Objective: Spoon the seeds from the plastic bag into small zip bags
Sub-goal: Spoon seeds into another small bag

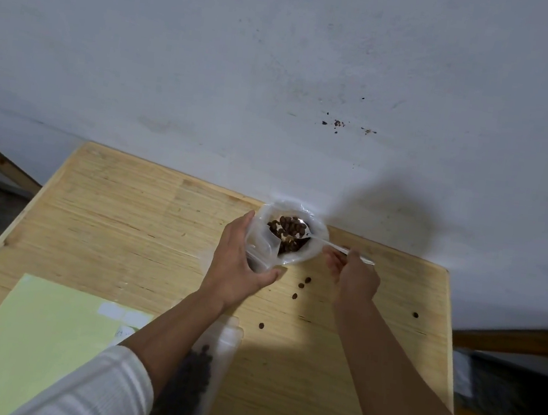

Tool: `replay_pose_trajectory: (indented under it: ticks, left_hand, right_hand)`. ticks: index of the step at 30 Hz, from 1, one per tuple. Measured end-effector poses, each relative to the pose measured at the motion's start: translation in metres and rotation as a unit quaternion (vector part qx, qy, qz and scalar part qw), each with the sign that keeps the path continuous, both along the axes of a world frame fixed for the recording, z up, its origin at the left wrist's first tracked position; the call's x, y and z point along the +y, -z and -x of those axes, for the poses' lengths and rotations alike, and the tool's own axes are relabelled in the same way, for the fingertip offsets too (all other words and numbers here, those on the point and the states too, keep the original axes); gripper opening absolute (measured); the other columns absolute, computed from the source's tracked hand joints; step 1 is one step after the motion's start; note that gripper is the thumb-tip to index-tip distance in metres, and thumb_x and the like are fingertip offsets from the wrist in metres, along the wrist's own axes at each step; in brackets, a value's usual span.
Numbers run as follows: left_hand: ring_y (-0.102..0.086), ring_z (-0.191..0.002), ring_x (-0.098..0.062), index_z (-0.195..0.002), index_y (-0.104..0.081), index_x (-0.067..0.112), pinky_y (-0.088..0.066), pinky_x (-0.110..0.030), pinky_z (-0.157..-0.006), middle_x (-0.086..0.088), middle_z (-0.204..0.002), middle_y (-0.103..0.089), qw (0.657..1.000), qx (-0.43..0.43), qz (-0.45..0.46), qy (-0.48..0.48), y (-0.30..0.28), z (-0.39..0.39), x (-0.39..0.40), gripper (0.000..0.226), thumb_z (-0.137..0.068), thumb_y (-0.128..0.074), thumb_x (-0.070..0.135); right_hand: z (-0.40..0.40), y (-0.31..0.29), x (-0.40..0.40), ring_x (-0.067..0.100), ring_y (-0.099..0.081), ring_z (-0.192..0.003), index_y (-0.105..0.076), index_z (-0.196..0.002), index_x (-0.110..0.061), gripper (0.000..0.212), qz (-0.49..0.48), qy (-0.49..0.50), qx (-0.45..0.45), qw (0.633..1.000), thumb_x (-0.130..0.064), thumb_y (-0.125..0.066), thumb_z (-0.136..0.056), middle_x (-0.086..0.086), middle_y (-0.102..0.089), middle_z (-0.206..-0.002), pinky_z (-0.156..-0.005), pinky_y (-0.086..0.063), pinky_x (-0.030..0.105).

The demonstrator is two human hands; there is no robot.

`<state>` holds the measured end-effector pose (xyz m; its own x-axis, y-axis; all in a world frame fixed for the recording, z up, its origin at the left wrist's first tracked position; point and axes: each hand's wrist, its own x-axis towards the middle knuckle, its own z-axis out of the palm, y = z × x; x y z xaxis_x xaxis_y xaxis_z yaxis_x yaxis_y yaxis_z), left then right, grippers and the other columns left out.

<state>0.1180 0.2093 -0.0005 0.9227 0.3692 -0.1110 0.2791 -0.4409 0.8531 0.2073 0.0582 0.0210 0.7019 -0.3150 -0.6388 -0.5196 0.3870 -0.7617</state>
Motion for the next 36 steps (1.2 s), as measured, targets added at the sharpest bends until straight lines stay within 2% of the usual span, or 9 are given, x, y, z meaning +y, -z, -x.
replay_pose_trajectory:
  ticks: [6,12,16,21,22,24,27,29,36]
  left_hand:
    - [-0.030,-0.122,0.000,-0.146,-0.019,0.021,-0.028,-0.017,-0.100,0.003,-0.142,-0.030,1.000,-0.008,0.004,-0.001,-0.005,0.001,-0.002,0.109,-0.060,-0.085,0.037]
    - [-0.030,-0.127,-0.004,-0.147,-0.019,0.020,-0.027,-0.016,-0.098,0.002,-0.145,-0.028,1.000,-0.030,-0.005,0.000,-0.011,0.002,-0.005,0.109,-0.062,-0.085,0.036]
    - [-0.031,-0.130,-0.008,-0.147,-0.020,0.019,-0.027,-0.017,-0.099,0.000,-0.145,-0.029,0.999,-0.043,-0.010,-0.002,-0.015,0.004,-0.005,0.108,-0.062,-0.085,0.033]
    - [-0.031,-0.130,-0.012,-0.146,-0.021,0.018,-0.025,-0.019,-0.101,-0.003,-0.144,-0.031,0.998,-0.055,-0.034,-0.006,-0.019,0.001,-0.005,0.107,-0.062,-0.084,0.036]
    - [-0.032,-0.130,-0.013,-0.146,-0.022,0.017,-0.026,-0.020,-0.102,-0.004,-0.143,-0.032,0.998,-0.056,-0.038,-0.006,-0.019,0.001,-0.006,0.107,-0.062,-0.084,0.036]
    - [-0.033,-0.130,-0.014,-0.146,-0.022,0.017,-0.026,-0.020,-0.101,-0.004,-0.143,-0.032,0.998,-0.055,-0.042,-0.004,-0.020,0.002,-0.008,0.106,-0.062,-0.084,0.036]
    - [-0.032,-0.131,-0.013,-0.146,-0.021,0.017,-0.026,-0.021,-0.102,-0.003,-0.144,-0.031,0.997,-0.052,-0.049,0.002,-0.019,0.005,-0.009,0.107,-0.062,-0.084,0.038]
    - [-0.032,-0.131,-0.014,-0.146,-0.021,0.016,-0.025,-0.020,-0.103,-0.003,-0.143,-0.032,0.997,-0.049,-0.056,0.004,-0.018,0.007,-0.009,0.107,-0.062,-0.084,0.040]
    - [-0.032,-0.130,-0.012,-0.146,-0.021,0.016,-0.025,-0.020,-0.101,-0.003,-0.143,-0.032,0.997,-0.032,-0.065,0.007,-0.017,0.012,-0.012,0.110,-0.060,-0.083,0.042]
  right_hand:
    - [0.019,-0.044,-0.009,0.014,-0.069,-0.057,-0.058,-0.084,-0.005,0.018,0.009,-0.114,-0.104,0.988,-0.013,-0.048,-0.097,0.012,-0.068,-0.072,-0.051,-0.056,0.020]
    - [0.035,-0.056,-0.016,0.012,-0.069,-0.070,-0.068,-0.094,-0.008,0.016,0.209,-0.296,-0.271,0.892,-0.014,-0.053,-0.094,0.005,-0.069,-0.079,-0.053,-0.056,0.025]
    - [0.040,-0.060,-0.031,0.010,-0.061,-0.056,-0.073,-0.088,-0.011,0.007,0.248,-0.330,-0.272,0.869,-0.010,-0.067,-0.084,0.004,-0.066,-0.066,-0.051,-0.053,0.027]
    - [0.049,-0.050,-0.051,-0.004,-0.055,-0.053,-0.072,-0.077,-0.026,0.013,0.337,-0.433,-0.234,0.803,-0.013,-0.075,-0.075,-0.014,-0.064,-0.059,-0.054,-0.043,0.009]
    - [0.052,-0.046,-0.053,-0.005,-0.055,-0.052,-0.073,-0.079,-0.025,0.011,0.334,-0.445,-0.211,0.804,-0.014,-0.075,-0.075,-0.012,-0.065,-0.060,-0.054,-0.041,0.007]
    - [0.055,-0.037,-0.058,-0.003,-0.055,-0.051,-0.075,-0.081,-0.021,0.011,0.281,-0.426,-0.166,0.844,-0.013,-0.075,-0.075,-0.009,-0.066,-0.060,-0.052,-0.043,0.010]
    - [0.055,-0.017,-0.066,0.007,-0.056,-0.055,-0.075,-0.086,-0.016,0.013,0.207,-0.328,-0.106,0.916,-0.009,-0.075,-0.075,-0.006,-0.067,-0.064,-0.055,-0.046,0.021]
    - [0.052,-0.002,-0.073,0.011,-0.058,-0.062,-0.074,-0.092,-0.014,0.016,0.212,-0.263,-0.065,0.939,-0.009,-0.073,-0.076,-0.002,-0.070,-0.074,-0.061,-0.048,0.025]
    - [0.043,0.030,-0.085,0.003,-0.057,-0.070,-0.073,-0.095,-0.016,0.014,0.317,-0.198,-0.014,0.928,-0.015,-0.069,-0.081,-0.004,-0.068,-0.085,-0.053,-0.040,0.003]
